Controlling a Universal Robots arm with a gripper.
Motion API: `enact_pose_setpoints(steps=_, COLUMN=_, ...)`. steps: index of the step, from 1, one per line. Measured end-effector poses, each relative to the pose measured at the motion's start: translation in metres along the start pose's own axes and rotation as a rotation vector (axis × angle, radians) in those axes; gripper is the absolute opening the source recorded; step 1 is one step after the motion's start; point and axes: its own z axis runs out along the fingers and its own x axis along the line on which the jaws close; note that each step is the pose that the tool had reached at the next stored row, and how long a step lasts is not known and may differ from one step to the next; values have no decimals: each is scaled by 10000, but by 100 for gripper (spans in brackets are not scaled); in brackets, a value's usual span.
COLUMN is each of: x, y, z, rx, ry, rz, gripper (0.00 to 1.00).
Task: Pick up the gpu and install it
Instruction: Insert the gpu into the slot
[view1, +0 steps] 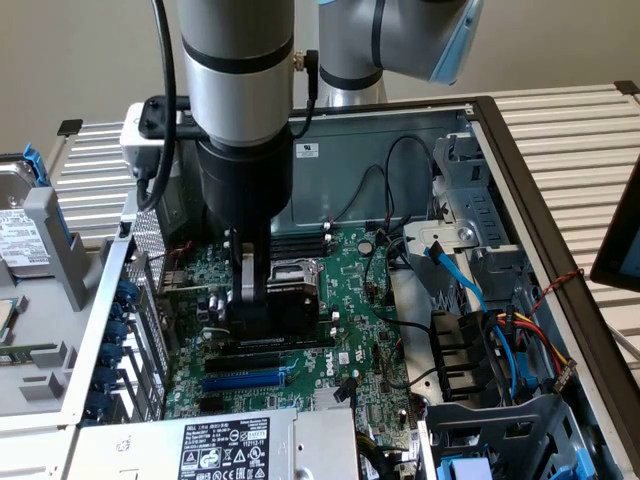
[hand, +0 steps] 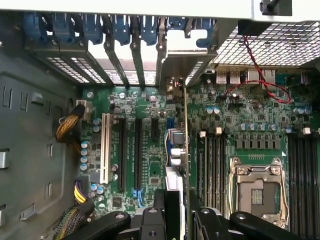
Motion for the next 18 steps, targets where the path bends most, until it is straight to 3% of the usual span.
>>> enact_pose_setpoints(steps=11, x=10, y=65, z=201, rx=3, ry=8, rz=2, gripper=27)
enact_pose_setpoints(steps=18, x=-15, y=93, z=275, rx=4, ry=15, rz=5, gripper=27)
